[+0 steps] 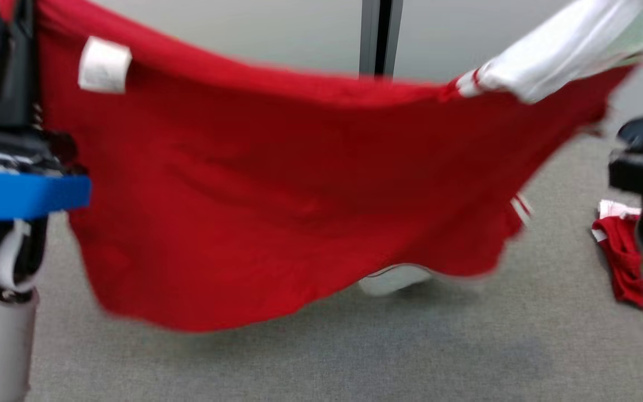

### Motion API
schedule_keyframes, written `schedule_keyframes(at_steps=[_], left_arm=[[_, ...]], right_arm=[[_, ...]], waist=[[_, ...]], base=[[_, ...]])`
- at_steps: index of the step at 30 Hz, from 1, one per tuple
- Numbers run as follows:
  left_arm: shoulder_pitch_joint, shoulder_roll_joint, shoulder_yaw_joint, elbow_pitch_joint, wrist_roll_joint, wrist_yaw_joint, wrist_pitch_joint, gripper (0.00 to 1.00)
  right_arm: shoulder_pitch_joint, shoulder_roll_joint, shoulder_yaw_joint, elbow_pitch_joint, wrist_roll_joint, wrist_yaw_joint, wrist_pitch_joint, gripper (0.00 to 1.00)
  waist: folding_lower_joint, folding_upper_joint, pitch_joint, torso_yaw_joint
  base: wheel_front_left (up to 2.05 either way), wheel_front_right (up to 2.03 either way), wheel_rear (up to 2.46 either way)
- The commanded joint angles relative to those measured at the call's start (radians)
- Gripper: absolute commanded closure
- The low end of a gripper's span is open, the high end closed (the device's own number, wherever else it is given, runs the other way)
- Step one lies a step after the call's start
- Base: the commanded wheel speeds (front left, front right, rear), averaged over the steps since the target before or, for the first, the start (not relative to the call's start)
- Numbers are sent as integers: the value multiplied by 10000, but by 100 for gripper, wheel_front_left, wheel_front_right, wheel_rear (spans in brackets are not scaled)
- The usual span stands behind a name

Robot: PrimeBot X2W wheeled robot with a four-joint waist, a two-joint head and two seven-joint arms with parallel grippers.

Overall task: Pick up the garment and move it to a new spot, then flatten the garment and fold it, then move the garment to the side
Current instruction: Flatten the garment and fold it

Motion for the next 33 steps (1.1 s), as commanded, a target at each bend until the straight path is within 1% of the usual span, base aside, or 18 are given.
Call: schedule_keyframes(at_steps=[1,3,6,9,12,14,15,17,20,23,26,29,31,33], left_arm=[[-391,90,70,-74,-280,-20,431,100],[-755,287,89,-40,-403,-20,820,100],[-1200,235,58,246,-612,-20,1152,100],[-1739,69,-36,807,-698,20,1160,100],[-2654,-84,-110,1616,-549,74,896,100],[-3413,-249,-117,2241,-474,127,560,100],[-3790,-253,-183,2505,-308,124,322,100],[-4488,-432,-204,2982,-235,119,-147,100],[-5073,-609,-182,3634,-215,111,-763,100],[-4998,-705,-222,4007,-260,87,-1002,100],[-4185,-708,-345,4634,-350,39,-1195,100],[-3064,-805,-360,5236,-545,1,-1303,100],[-2112,-964,-344,5686,-687,-7,-1337,100],[-1196,-1213,-281,5830,-783,1,-1346,100]], right_arm=[[-577,-207,-4,-49,-21,1,234,100],[-1148,-361,72,54,-104,1,443,100],[-1935,-413,129,631,-217,1,637,100],[-2930,-318,184,1628,-408,1,649,100],[-4292,-299,161,2750,-895,1,388,100],[-5276,-302,89,3423,-1348,1,101,100],[-5734,-206,-70,3734,-1517,-1,-25,100],[-6587,-165,-187,4129,-1904,1,-217,100],[-7153,-108,-393,4492,-2152,1,-373,100],[-6964,-37,-531,4548,-2112,1,-425,100],[-5923,75,-716,4332,-1895,1,-427,100],[-4331,194,-895,3795,-1574,1,-433,100],[-2960,339,-1005,3520,-1350,-1,-436,100],[-1606,530,-1174,3277,-1114,-2,-437,100]], waist=[[1,-1,223,84],[1,-1,493,98],[1,-1,997,74],[1,-1,1585,4],[1,-1,2168,-108],[1,-1,2492,-173],[1,-1,2618,-210],[1,-1,2854,-267],[1,-1,2999,-335],[1,-1,3015,-402],[1,-1,2985,-515],[1,-1,2922,-586],[1,-1,2863,-630],[1,-1,2812,-632]], base=[[0,0,0],[0,0,0],[0,0,0],[0,0,0],[0,0,0],[0,0,0],[0,0,0],[0,0,0],[0,0,0],[0,0,0],[0,0,0],[0,0,0],[0,0,0],[0,0,0]])
